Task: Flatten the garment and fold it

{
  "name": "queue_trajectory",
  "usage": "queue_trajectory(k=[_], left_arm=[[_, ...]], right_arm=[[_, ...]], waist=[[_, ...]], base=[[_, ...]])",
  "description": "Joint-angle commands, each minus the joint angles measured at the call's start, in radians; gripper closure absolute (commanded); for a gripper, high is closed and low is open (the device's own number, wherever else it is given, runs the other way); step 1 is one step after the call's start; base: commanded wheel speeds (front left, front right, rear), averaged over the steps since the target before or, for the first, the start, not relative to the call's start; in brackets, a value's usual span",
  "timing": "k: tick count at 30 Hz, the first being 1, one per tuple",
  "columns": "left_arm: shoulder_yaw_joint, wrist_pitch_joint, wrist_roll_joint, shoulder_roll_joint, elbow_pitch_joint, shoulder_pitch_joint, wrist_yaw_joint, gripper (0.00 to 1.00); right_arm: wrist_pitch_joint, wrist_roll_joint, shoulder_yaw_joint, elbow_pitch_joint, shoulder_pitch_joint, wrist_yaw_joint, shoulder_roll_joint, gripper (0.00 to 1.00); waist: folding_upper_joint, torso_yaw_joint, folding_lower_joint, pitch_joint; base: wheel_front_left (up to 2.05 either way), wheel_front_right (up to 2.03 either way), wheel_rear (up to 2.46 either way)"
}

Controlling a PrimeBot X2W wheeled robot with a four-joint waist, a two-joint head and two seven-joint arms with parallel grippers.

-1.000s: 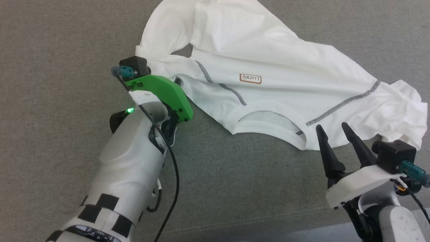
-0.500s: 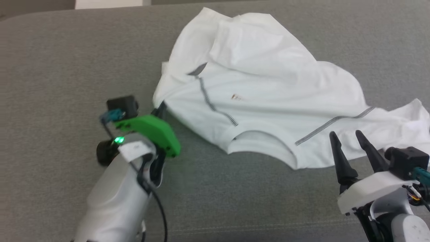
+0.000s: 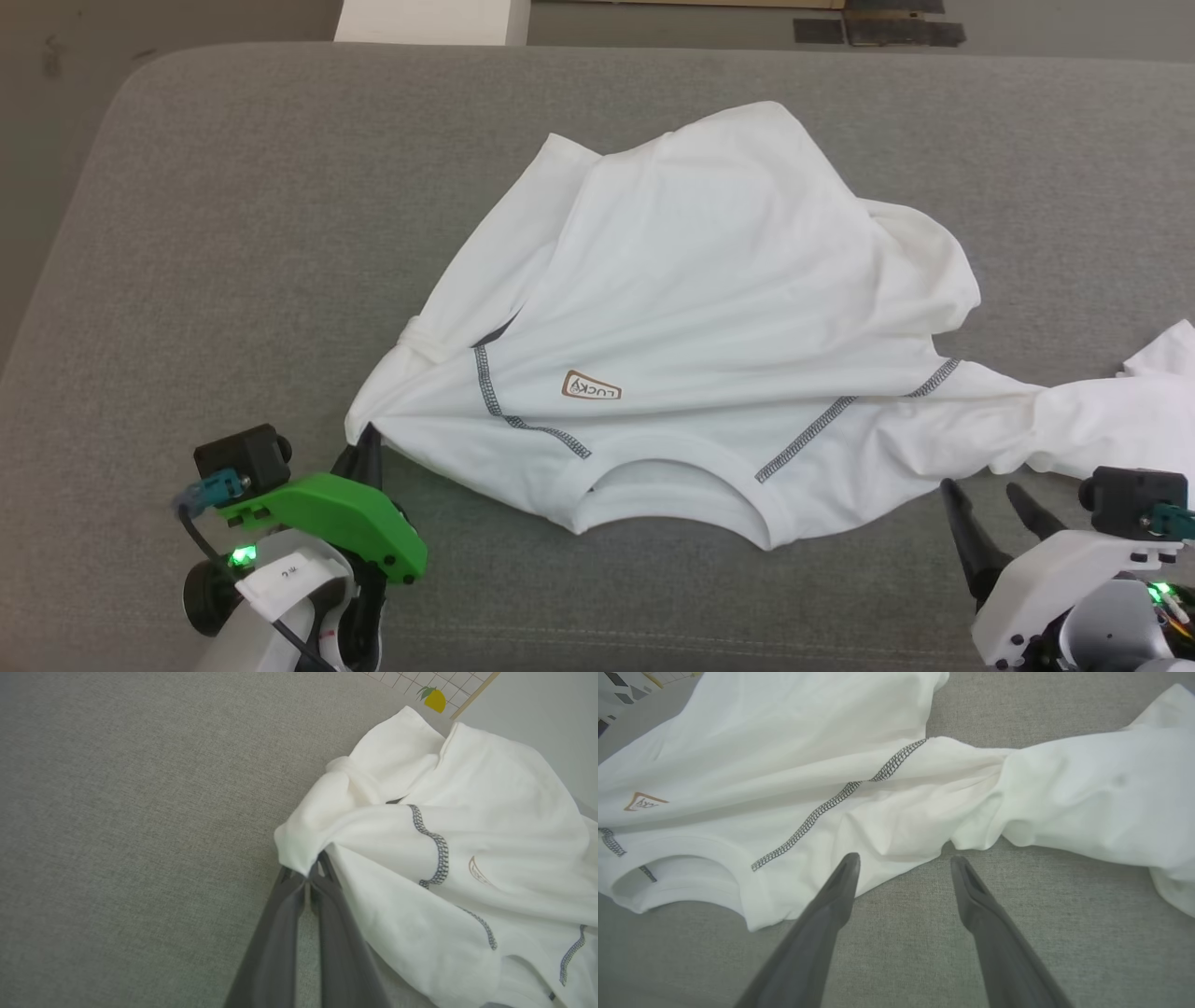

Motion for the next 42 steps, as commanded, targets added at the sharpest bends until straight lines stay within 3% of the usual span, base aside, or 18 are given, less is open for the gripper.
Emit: queue_trajectory(k=[1,16,26,27,28,29,30,37,42], left_arm=[[0.008,0.000,-0.010,0.011,-0.016,0.012,0.010,1.00],[-0.015,0.003,-0.008,-0.007,-0.050,-0.015,0.004,1.00],[-0.023,0.002,-0.016,-0.014,-0.045,-0.019,-0.006,1.00],[-0.023,0.001,-0.017,-0.014,-0.044,-0.018,-0.006,1.00],[-0.024,0.002,-0.017,-0.013,-0.043,-0.018,-0.006,1.00],[-0.025,0.003,-0.016,-0.012,-0.041,-0.017,-0.006,1.00],[-0.026,0.003,-0.017,-0.012,-0.040,-0.017,-0.007,1.00],[-0.027,-0.001,-0.021,-0.008,-0.036,-0.008,-0.010,1.00],[-0.005,-0.017,-0.062,-0.017,-0.080,0.010,-0.040,1.00]], right_arm=[[0.017,0.012,0.002,0.009,-0.002,-0.002,0.001,0.00],[0.167,-0.054,0.011,0.186,-0.144,-0.002,0.001,0.00],[0.194,-0.096,-0.039,0.216,-0.158,-0.002,0.001,0.02],[0.186,-0.104,-0.047,0.218,-0.160,-0.002,0.001,0.22],[0.180,-0.103,-0.049,0.222,-0.162,-0.002,0.001,0.61],[0.170,-0.099,-0.051,0.227,-0.165,-0.002,0.001,0.77],[0.162,-0.104,-0.051,0.231,-0.168,-0.002,0.001,1.00],[0.112,-0.062,-0.036,0.256,-0.171,-0.002,0.001,1.00],[0.114,-0.007,-0.024,0.174,-0.126,-0.002,0.001,1.00]], waist=[[0.0000,0.014,0.0000,0.010],[0.0000,0.055,0.0000,0.073],[0.0000,0.061,0.0000,0.079],[0.0000,0.060,0.0000,0.077],[0.0000,0.059,0.0000,0.076],[0.0000,0.057,0.0000,0.074],[0.0000,0.056,0.0000,0.073],[0.0000,0.048,0.0000,0.034],[0.0000,0.043,0.0000,-0.015]], base=[[0.00,0.00,0.00],[0.00,0.00,0.00],[0.00,0.00,0.00],[0.00,0.00,0.00],[0.00,0.00,0.00],[0.00,0.00,0.00],[0.00,0.00,0.00],[0.00,0.00,0.00],[0.00,0.00,0.00]])
